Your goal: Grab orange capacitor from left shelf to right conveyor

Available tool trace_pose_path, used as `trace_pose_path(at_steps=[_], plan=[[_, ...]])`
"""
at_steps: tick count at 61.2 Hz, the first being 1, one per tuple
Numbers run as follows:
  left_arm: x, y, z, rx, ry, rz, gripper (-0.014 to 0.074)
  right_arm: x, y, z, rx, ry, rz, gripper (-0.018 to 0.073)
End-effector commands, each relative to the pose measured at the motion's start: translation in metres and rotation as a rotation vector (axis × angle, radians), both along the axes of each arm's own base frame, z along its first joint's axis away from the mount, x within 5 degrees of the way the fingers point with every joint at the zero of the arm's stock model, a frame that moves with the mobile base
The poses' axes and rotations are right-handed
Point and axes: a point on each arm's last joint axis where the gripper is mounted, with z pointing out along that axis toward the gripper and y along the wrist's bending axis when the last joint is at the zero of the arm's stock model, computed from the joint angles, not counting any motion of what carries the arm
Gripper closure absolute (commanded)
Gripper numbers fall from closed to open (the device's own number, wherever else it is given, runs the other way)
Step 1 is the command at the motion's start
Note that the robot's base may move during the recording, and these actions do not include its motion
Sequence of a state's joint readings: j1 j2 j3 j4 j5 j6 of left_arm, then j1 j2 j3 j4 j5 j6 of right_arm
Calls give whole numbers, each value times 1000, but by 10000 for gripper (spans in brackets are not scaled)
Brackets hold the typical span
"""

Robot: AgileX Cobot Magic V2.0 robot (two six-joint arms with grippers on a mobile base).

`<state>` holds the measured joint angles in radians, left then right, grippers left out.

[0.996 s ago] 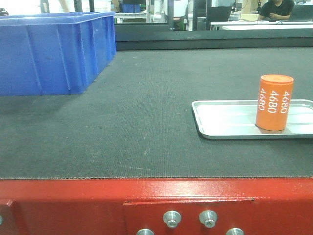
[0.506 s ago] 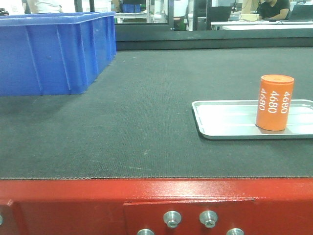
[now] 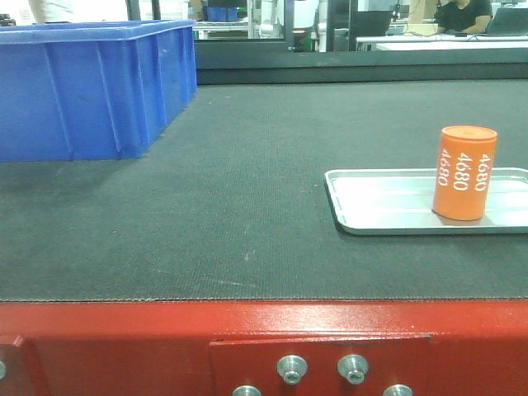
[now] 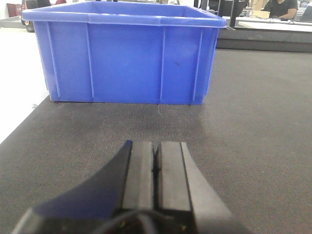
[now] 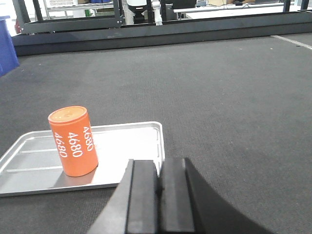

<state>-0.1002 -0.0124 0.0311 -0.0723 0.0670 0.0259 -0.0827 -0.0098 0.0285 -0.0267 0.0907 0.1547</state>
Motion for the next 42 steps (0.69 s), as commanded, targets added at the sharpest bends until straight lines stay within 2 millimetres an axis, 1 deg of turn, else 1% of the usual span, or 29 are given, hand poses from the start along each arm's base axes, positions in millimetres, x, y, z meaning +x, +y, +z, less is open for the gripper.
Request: trace_pose_path(at_steps=[1, 42], plan=[[-1, 1, 10, -14, -101, 5, 723, -1, 0, 10, -6, -106, -2, 503], [-1, 1, 10, -14, -101, 5, 723, -1, 0, 10, -6, -106, -2, 503]])
